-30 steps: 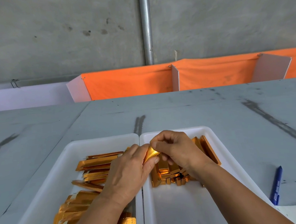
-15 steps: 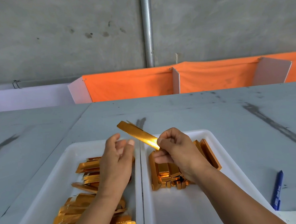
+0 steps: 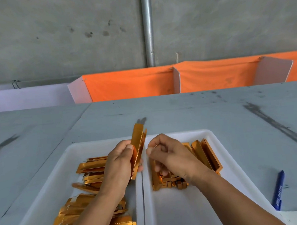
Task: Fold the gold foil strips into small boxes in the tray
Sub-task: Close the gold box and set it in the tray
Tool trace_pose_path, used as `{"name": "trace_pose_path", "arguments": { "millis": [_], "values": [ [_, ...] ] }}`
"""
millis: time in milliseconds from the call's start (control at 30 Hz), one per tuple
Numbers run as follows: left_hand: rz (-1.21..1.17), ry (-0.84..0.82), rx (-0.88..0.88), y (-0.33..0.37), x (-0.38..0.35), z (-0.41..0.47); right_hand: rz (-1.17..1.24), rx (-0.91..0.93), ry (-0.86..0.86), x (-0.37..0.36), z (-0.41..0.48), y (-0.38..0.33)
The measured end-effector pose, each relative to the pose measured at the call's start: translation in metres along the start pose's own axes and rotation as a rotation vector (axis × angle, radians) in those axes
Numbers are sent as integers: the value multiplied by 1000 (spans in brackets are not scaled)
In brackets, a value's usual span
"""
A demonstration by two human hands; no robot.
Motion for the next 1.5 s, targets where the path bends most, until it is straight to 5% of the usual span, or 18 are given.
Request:
{"name": "trace_pose_path", "arguments": {
  "millis": [167,300,800,967,1300,1500],
  "values": [
    [405,-98,-286,1,-7,-8,139,-16,119,9,4,1],
    [511,-111,-380,2,-9,-12,137,-36,154,10,7,5],
    [263,-196,-293,7,-8,-15,282,13,64,12,6,5],
    [436,-19,-465,7,0,-10,277,-60,178,16,9,9],
    [627,-2,-530,1,-7,-9,203,-55,179,10,7,9],
    [612,107,-525,4,-3,-8,-56,171,371,14,4,2]
  ]
}}
Point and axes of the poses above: each hand's wrist, its own z-axis towards the middle knuckle, its own x-axis out of the back of the hand, y = z × x, the point moved 4 cm from there along z, towards the middle knuckle, and after that the axes turned 8 degrees about y, right-handed, at the moved point
